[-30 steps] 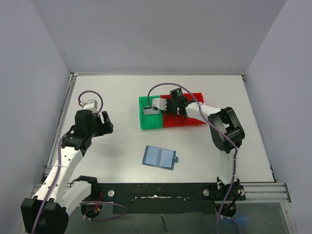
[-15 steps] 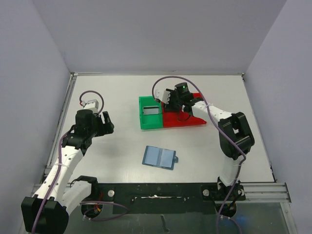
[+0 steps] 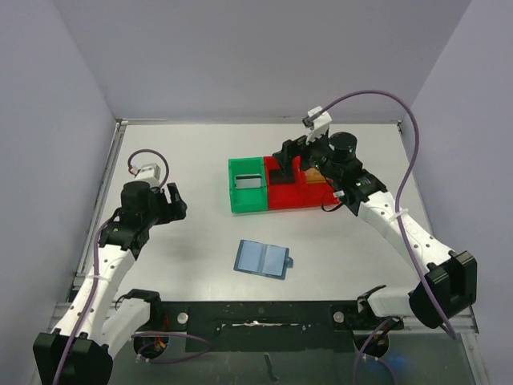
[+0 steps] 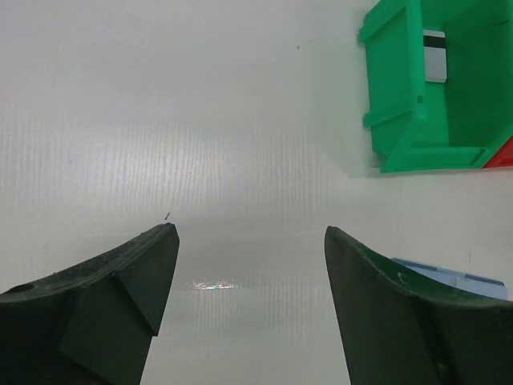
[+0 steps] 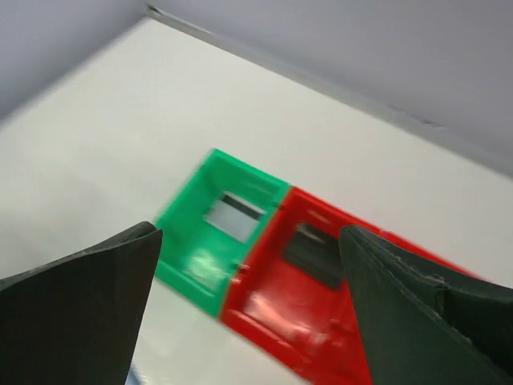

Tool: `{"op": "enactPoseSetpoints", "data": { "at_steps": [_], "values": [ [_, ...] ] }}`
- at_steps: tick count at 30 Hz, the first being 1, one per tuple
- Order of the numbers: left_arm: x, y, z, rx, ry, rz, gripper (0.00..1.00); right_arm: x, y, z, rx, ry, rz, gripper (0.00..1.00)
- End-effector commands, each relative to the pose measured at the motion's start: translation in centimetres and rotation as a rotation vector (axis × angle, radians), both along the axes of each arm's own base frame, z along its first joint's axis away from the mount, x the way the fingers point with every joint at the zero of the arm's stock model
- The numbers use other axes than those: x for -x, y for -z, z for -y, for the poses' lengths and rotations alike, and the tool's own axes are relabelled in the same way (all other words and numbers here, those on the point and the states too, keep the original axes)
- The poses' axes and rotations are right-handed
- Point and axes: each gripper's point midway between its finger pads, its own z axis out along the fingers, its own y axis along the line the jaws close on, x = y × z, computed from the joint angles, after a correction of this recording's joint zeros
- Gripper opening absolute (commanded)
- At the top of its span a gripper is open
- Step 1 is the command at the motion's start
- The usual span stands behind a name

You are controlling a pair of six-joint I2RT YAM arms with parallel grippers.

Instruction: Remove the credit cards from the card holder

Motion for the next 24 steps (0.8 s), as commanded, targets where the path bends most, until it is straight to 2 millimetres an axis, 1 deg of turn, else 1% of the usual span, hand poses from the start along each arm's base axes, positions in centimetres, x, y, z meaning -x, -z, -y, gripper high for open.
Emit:
{"op": "enactPoseSetpoints", "data": {
  "at_steps": [1,3,4,5,6,7,9,11,12,14,16,18,20,24],
  "values": [
    [-0.8,-2.4,-0.6,-0.003,-0.03,0.1,0.73,4.5,3.0,-3.6,-0.452,-0.022,-0.472,0.98],
    [-0.7,-2.7,-0.7,-0.004,-0.038,0.109,0.73,5.6,5.8,-4.1,-0.538,0.043,-0.622,0.98],
    [-0.6,-2.9,-0.8,-0.002,-0.042,0.115,0.73,6.2,6.9,-4.3,-0.53,0.082,-0.656,0.98],
    [-0.6,-3.0,-0.8,-0.001,-0.046,0.121,0.73,6.6,8.1,-4.2,-0.473,0.166,-0.644,0.97],
    [-0.5,-3.2,-0.9,0.0,-0.051,0.129,0.73,7.5,9.0,-4.5,-0.388,0.249,-0.609,0.98],
    [-0.4,-3.4,-1.0,0.0,-0.057,0.135,0.73,8.3,9.9,-4.4,-0.316,0.352,-0.572,0.98],
    [-0.3,-3.6,-1.2,0.0,-0.067,0.145,0.73,9.8,11.8,-3.2,-0.232,0.544,-0.552,0.98],
    [-0.2,-3.8,-1.4,-0.002,-0.079,0.152,0.73,11.3,13.8,-4.0,-0.202,0.575,-0.599,0.98],
    [-0.2,-3.9,-1.5,-0.003,-0.085,0.155,0.73,12.3,14.6,-5.1,-0.193,0.561,-0.62,1.0],
    [-0.1,-3.9,-1.8,-0.009,-0.1,0.156,0.73,13.6,16.4,-6.6,-0.149,0.561,-0.641,0.96],
    [-0.1,-4.0,-2.0,-0.013,-0.112,0.157,0.73,14.7,17.8,-7.5,-0.101,0.584,-0.659,0.89],
    [-0.1,-3.9,-2.1,-0.016,-0.12,0.156,0.73,15.4,19.0,-8.3,-0.077,0.598,-0.684,0.84],
    [-0.1,-4.0,-2.2,-0.017,-0.123,0.157,0.73,15.9,19.8,-9.5,-0.064,0.569,-0.719,0.82],
    [-0.1,-3.9,-2.1,-0.015,-0.122,0.155,0.74,16.8,20.9,-11.0,-0.07,0.542,-0.763,0.81]
  ]
}}
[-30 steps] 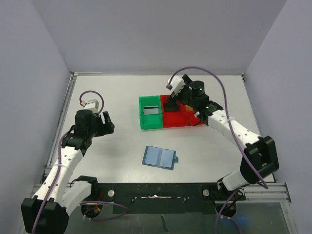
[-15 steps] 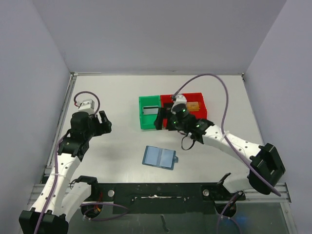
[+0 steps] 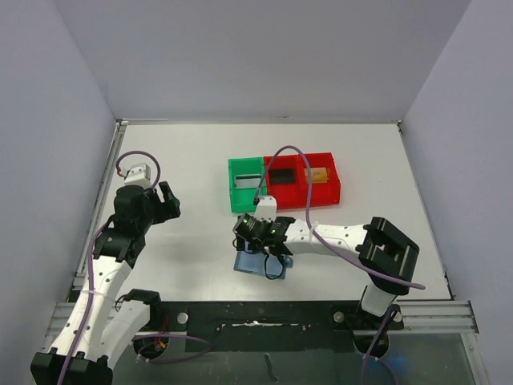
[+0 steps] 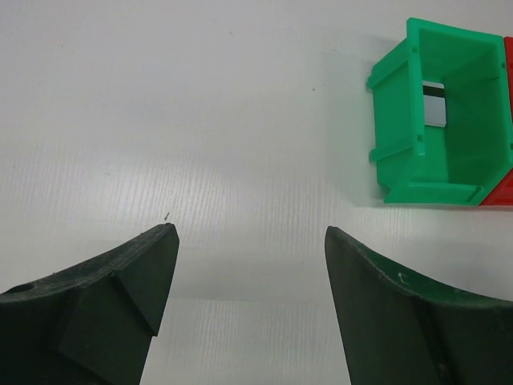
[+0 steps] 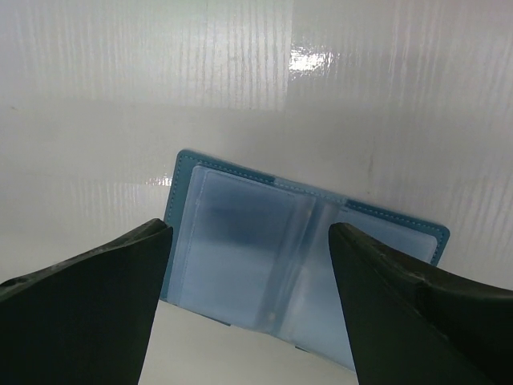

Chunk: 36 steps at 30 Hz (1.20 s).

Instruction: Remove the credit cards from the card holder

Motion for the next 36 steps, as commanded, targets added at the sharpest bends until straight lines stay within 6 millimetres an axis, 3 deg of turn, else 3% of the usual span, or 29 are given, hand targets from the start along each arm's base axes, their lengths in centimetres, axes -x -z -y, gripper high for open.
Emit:
{"op": "enactPoseSetpoints", "data": {
  "at_steps": [1,7,11,15,18,23,26,29,32,36],
  "values": [
    [-0.4,-1.1,-0.3,0.004,-0.021,0.043,0.73,-0.4,-1.6,-2.1,-0.08,0.054,0.023,0.81],
    [-0.4,-0.9,-0.3,0.005,-0.018,0.036,0.73,0.2,1.3,-2.8,-0.028,0.031,-0.052,0.83],
    [-0.4,-0.8,-0.3,0.004,-0.019,0.032,0.73,0.9,3.9,-2.1,0.069,0.044,-0.11,0.8],
    [-0.4,-0.8,-0.3,0.002,-0.021,0.032,0.73,2.2,6.2,-0.9,0.149,0.055,-0.145,0.72],
    [-0.4,-0.8,-0.3,0.003,-0.023,0.032,0.73,2.7,6.8,-1.2,0.138,0.02,-0.146,0.65],
    [-0.5,-0.7,-0.3,0.003,-0.019,0.026,0.73,2.2,5.1,-2.9,0.087,-0.068,-0.079,0.51],
    [-0.5,-0.6,-0.2,0.003,-0.018,0.023,0.73,1.6,4.1,-3.2,0.106,-0.101,-0.045,0.52],
    [-0.4,-0.6,-0.2,0.003,-0.017,0.023,0.73,1.3,3.1,-3.8,0.111,-0.147,-0.033,0.58],
    [-0.4,-0.7,-0.3,0.004,-0.02,0.027,0.73,1.0,1.8,-4.1,0.121,-0.155,-0.029,0.72],
    [-0.3,-0.8,-0.3,0.005,-0.023,0.031,0.73,1.0,0.3,-4.3,0.122,-0.155,-0.026,0.78]
  ]
}}
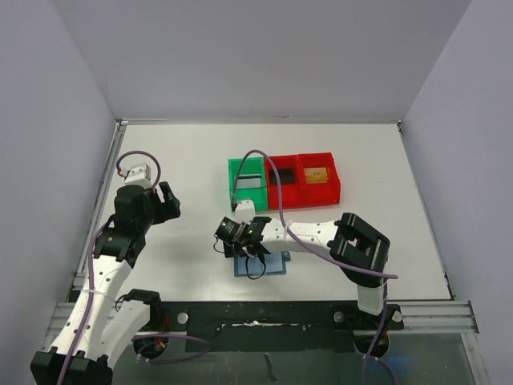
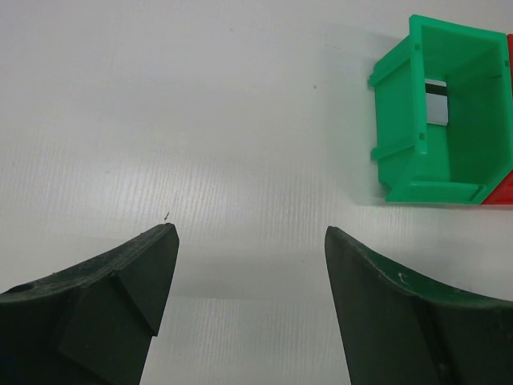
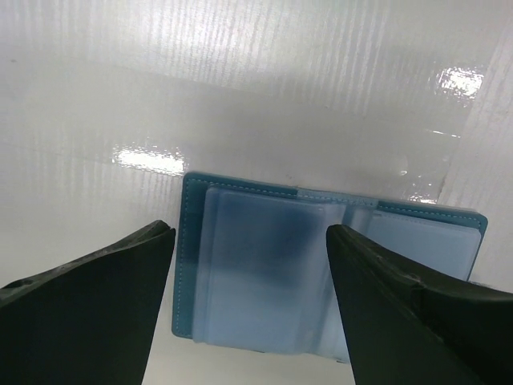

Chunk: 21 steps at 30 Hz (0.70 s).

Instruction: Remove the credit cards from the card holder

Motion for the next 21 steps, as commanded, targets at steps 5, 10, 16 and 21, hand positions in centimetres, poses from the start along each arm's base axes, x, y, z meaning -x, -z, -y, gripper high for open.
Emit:
{"op": "enactPoseSetpoints", "data": {
  "at_steps": [5,10,16,21],
  "values": [
    [-0.3,-1.0,-0.3,0.007,-0.022,0.042,0.73,0.8,-1.7,-1.1,-0.045,-0.016,-0.021,0.75],
    [-0.3,-1.1,-0.3,0.008,-0.02,0.044,0.73,2.4,2.3,0.4,0.026,0.033,-0.113,0.7],
    [-0.3,-1.1,-0.3,0.007,-0.021,0.042,0.73,2.9,4.2,2.4,0.09,0.055,-0.123,0.56],
    [-0.3,-1.0,-0.3,0.007,-0.021,0.041,0.73,2.7,3.7,1.7,0.036,0.022,-0.105,0.43]
  ]
}}
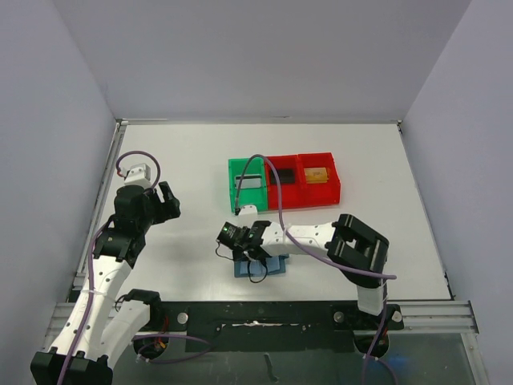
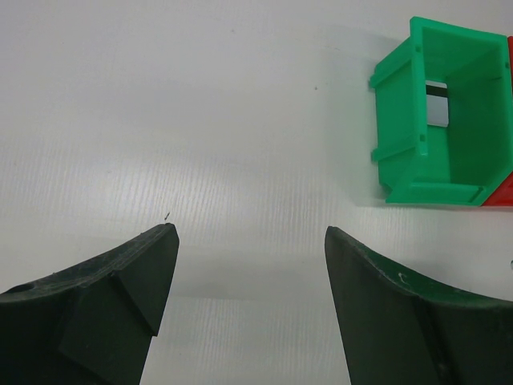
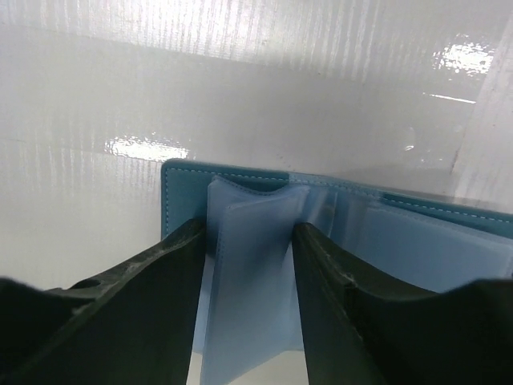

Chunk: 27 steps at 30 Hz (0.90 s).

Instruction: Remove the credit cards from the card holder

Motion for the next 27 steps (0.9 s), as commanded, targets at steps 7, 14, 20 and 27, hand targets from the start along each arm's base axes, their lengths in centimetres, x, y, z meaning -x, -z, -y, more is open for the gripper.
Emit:
{"op": "enactPoseSetpoints", "data": {
  "at_steps": [7,14,20,27],
  "values": [
    [-0.4,-0.9,-0.2,0.005,-0.016,0.036,0.73,1.5,0.6,-1.3,-0.215,-0.073,-0.092,0.25],
    [-0.4,-0.9,-0.2,0.006,-0.016,0.035,0.73,-0.3,-4.0,-2.4,-0.195,-0.077,-0.017,0.5],
    [-0.3,-1.0,-0.1,0.01,-0.009,0.035,0.73,-1.2,-8.1,0.8,-0.06,-0.026,0.084,0.75],
    [-0.3,-0.7,0.6,0.026,0.027,0.025,0.73,0.5,-6.4,5.5,0.009,0.086,0.052,0.77]
  ]
}}
